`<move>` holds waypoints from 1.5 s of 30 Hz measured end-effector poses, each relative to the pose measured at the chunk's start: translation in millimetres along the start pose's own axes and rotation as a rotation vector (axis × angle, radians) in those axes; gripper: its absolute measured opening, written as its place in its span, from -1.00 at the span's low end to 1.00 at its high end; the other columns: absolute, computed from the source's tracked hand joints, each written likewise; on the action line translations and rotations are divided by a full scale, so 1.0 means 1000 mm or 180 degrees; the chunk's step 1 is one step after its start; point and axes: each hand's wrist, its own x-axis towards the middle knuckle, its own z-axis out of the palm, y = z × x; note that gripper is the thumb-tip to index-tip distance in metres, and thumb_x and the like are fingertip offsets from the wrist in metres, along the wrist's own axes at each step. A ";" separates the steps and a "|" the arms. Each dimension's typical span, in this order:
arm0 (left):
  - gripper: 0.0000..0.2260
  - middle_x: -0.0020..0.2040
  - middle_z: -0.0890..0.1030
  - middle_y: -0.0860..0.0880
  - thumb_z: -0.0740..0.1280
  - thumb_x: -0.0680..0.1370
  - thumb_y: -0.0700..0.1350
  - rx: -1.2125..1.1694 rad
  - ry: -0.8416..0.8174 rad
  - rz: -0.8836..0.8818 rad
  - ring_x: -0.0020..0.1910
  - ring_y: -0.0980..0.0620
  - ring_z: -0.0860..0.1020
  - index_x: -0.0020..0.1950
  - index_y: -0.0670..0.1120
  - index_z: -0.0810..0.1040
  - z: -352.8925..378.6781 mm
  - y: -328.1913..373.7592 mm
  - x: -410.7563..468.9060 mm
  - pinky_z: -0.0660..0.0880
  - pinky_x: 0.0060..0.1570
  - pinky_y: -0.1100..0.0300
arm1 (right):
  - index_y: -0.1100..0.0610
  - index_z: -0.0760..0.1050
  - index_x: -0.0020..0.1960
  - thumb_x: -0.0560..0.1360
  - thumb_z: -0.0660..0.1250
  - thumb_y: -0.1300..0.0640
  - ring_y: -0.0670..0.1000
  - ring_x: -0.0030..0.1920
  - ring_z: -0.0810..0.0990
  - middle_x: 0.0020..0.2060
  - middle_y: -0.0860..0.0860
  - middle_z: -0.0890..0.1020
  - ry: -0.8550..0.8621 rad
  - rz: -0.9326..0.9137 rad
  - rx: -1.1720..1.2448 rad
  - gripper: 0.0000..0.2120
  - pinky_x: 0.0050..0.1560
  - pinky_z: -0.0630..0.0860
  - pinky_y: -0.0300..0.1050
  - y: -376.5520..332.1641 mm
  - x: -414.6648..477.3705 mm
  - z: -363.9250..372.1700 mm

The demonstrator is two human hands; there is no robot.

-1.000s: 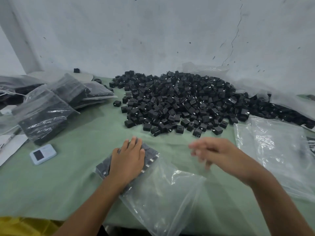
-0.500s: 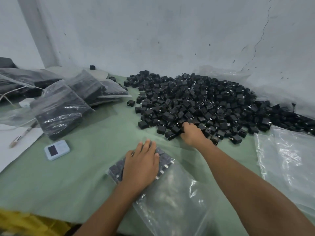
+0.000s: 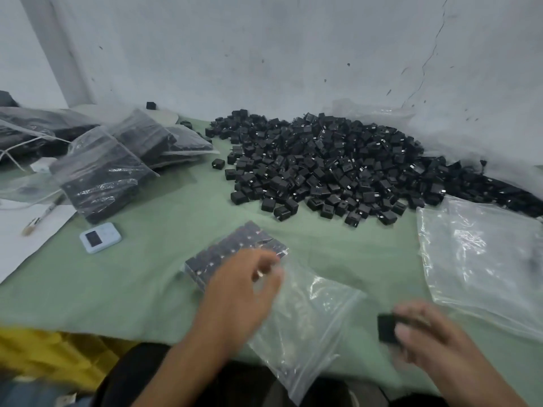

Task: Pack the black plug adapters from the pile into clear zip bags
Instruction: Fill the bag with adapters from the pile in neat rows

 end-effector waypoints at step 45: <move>-0.91 -0.02 0.60 0.20 0.31 0.61 -0.05 -0.0206 0.0934 0.0109 -0.03 0.22 0.58 0.06 0.10 0.58 0.017 -0.032 -0.098 0.48 0.00 0.34 | 0.30 0.61 0.03 0.51 0.43 0.30 0.00 -0.12 0.64 -0.10 0.20 0.68 -0.0905 -0.0822 -0.0925 -0.88 -0.05 0.57 0.00 0.046 0.079 0.161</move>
